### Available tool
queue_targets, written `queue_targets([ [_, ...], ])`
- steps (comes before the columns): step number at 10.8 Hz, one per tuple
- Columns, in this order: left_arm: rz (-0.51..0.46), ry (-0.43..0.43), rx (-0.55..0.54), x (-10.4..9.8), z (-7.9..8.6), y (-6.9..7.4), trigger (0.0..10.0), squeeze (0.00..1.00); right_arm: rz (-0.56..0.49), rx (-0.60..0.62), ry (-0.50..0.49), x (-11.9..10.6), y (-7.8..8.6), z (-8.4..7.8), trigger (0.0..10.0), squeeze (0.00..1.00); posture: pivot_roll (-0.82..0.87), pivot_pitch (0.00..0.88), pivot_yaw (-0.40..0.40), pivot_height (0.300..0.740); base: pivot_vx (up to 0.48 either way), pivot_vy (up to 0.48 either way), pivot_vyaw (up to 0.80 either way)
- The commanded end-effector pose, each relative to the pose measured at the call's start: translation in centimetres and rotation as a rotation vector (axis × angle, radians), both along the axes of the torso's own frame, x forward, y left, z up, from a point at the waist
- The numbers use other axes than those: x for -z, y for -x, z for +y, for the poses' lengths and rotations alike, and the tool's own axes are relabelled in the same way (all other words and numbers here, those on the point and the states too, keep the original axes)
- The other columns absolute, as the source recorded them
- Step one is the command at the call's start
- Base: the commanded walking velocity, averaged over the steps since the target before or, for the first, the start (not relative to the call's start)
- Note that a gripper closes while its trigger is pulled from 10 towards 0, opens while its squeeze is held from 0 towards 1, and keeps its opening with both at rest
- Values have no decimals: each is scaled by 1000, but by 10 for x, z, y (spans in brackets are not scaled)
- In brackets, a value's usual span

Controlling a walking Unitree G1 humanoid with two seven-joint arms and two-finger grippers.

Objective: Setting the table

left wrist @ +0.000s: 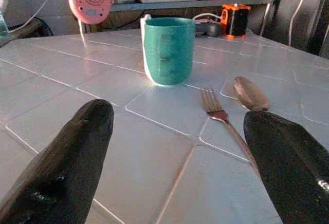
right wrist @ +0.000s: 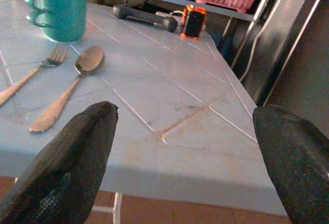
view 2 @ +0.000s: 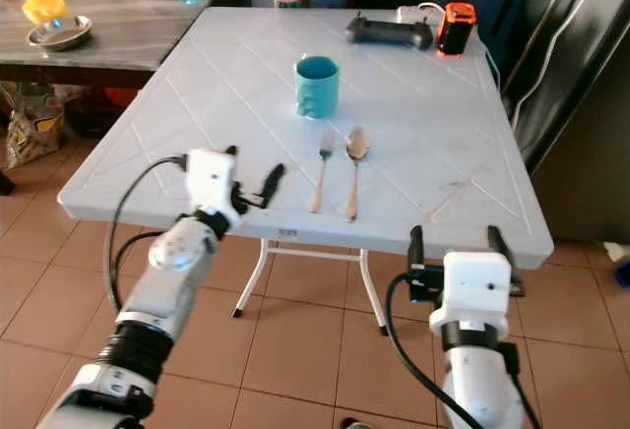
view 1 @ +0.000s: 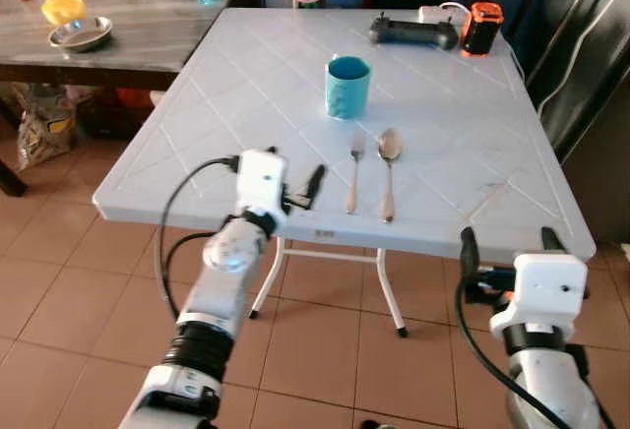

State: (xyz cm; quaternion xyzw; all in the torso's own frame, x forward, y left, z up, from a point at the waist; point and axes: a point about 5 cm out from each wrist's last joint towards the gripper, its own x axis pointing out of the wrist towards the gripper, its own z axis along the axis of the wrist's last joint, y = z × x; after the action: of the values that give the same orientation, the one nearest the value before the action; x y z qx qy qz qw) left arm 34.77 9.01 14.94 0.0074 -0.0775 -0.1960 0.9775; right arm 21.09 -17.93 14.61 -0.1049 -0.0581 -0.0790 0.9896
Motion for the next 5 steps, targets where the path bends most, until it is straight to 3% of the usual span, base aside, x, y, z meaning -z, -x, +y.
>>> queue_targets([
  [1, 17, -2, 6, 3, -1, 1, 10000, 0, 18, -4, -9, 4, 0, 2, 10000, 0, 14, 109, 37, 740, 0, 274, -800],
  [5, 21, -8, 17, 5, -1, 2, 10000, 0, 22, -16, -2, 4, 0, 4, 10000, 0, 16, 116, 36, 740, 0, 341, 0],
])
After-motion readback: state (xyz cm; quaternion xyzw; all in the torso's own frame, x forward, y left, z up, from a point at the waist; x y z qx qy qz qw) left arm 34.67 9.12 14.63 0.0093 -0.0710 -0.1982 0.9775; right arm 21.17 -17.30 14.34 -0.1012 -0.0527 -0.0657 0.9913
